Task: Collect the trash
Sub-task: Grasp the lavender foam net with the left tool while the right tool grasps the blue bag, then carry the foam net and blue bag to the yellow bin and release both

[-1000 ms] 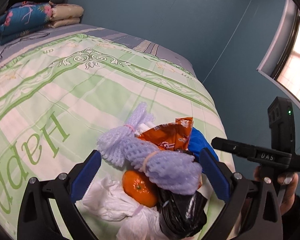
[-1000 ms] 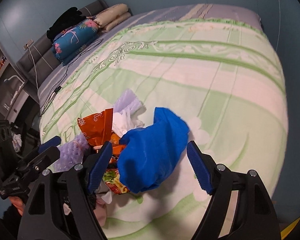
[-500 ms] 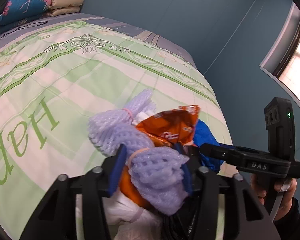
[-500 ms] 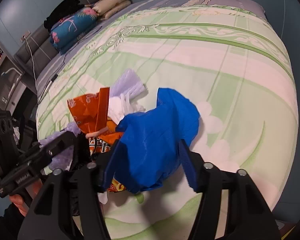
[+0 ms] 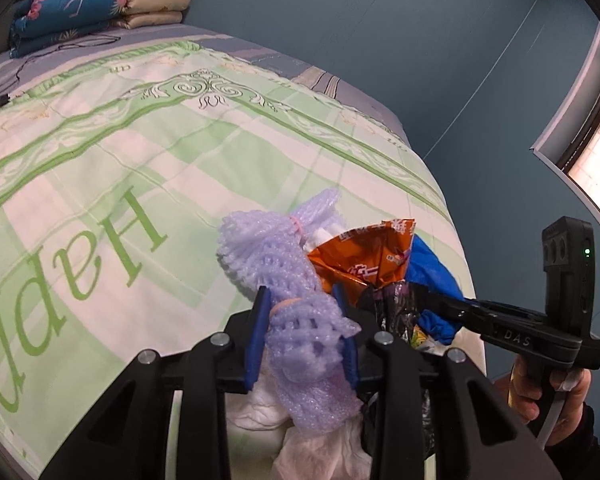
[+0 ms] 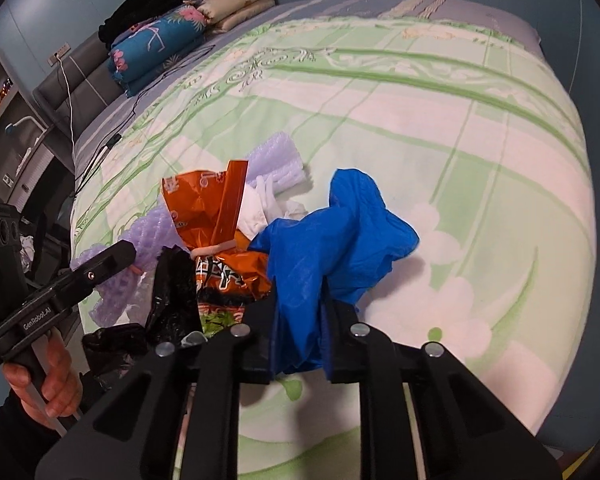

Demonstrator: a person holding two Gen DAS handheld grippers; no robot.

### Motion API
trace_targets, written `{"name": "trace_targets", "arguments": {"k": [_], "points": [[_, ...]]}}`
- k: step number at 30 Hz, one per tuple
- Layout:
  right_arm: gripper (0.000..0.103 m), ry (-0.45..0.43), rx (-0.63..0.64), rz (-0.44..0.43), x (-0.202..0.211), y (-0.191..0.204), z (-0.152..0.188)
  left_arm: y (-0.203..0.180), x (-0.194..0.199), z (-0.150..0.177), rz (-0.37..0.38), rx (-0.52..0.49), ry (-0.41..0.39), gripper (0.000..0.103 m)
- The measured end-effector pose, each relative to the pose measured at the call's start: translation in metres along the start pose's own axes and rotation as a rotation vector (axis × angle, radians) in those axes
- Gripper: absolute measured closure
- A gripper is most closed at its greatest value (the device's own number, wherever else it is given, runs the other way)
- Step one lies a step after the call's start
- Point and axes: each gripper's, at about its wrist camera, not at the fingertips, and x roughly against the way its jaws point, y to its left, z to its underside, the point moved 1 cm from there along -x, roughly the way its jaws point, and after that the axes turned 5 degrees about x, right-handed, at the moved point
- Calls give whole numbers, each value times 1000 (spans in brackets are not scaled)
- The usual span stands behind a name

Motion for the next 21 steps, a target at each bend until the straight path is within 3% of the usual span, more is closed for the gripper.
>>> {"name": "trace_targets", "arguments": {"k": [13, 21], "points": [[90, -111, 26, 35, 53, 7, 3, 5, 35, -4, 1, 16, -64, 73], [90, -208, 62, 17, 108, 21, 12, 11, 60, -3, -23, 28, -98, 74]]}}
